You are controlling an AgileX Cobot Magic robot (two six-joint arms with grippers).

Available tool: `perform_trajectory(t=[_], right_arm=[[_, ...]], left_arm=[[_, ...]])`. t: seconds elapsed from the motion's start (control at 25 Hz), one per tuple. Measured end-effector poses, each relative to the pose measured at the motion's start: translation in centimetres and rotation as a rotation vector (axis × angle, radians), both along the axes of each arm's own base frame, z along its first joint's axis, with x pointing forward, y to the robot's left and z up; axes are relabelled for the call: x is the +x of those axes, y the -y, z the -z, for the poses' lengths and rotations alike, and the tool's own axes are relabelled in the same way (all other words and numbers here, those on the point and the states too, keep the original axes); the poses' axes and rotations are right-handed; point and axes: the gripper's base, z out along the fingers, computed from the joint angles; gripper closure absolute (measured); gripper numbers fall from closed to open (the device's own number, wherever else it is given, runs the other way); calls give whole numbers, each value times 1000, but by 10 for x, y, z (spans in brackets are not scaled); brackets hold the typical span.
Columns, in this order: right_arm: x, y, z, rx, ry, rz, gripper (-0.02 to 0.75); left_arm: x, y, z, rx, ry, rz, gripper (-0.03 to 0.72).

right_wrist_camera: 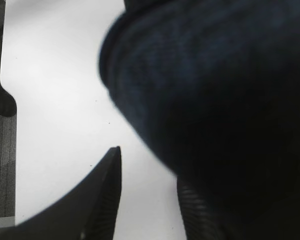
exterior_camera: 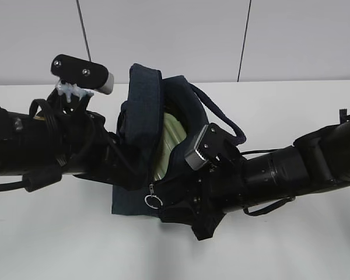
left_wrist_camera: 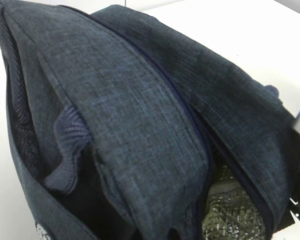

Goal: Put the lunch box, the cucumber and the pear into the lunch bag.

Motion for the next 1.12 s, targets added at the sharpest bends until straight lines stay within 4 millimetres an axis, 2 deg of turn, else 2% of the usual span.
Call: perform_trajectory(t=[0.64,0.88,1.04,1.12], right_arm=[[10,-6,13,13,-28,-13,447],[9,-13,12,17,-23,-30,536],[8,-18,11,21,-24,-40,554],[7,-18,11,22,-33,-37,597]], left_arm=[[0,0,0,-20,-17,-19,685],[0,0,0,-21,-18,-20,685],[0,0,0,-22,-18,-21,685],[0,0,0,-22,-18,-21,685]])
